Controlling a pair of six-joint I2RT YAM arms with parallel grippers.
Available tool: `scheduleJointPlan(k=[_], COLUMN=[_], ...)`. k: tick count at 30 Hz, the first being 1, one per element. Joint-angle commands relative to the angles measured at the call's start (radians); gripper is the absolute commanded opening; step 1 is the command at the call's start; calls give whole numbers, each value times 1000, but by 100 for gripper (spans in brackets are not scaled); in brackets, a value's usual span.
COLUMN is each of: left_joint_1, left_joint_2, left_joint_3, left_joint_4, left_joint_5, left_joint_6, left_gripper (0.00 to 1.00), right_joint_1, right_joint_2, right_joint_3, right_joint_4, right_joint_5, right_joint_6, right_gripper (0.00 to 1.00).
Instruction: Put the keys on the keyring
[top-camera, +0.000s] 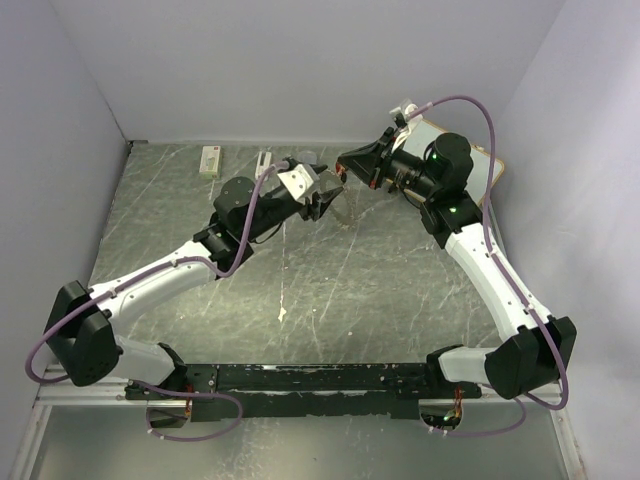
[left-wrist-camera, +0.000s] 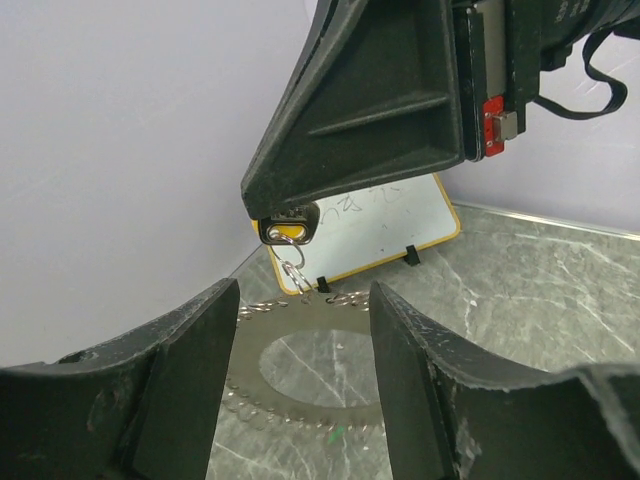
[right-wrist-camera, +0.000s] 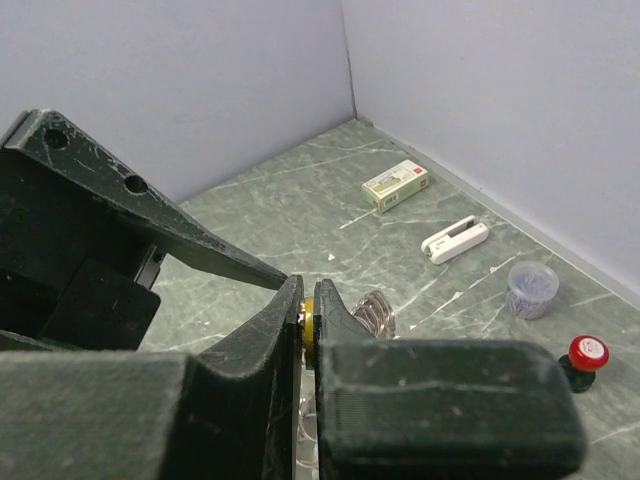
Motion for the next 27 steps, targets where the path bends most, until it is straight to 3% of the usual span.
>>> scheduleJointPlan(k=[1,10,17,21,25,27], left_joint_1=[-15,-19,-18,-19,-18,-19], left_joint_2=[17,54,63,69,71,69], left_joint_3=[42,65,49,56,53,53], left_joint_4=[-24,-18,28,26,34,32], left_joint_5=[-26,-74,-81,-76,-77,-78], left_joint_6=[22,38,41,40,37,37], left_gripper=[66,64,47,30,24,13], right_joint_1=[6,20,29,29,31,31], right_joint_2=[0,-8,-16,-23,-28,-31], right_joint_3=[40,36,27,17,12,9], right_joint_4=[47,43,38,38,38,36], right_joint_5=[3,1,0,5,7,12], right_joint_6=[1,-5,-10,-10,-13,-13], right_gripper=[0,0,0,0,0,0])
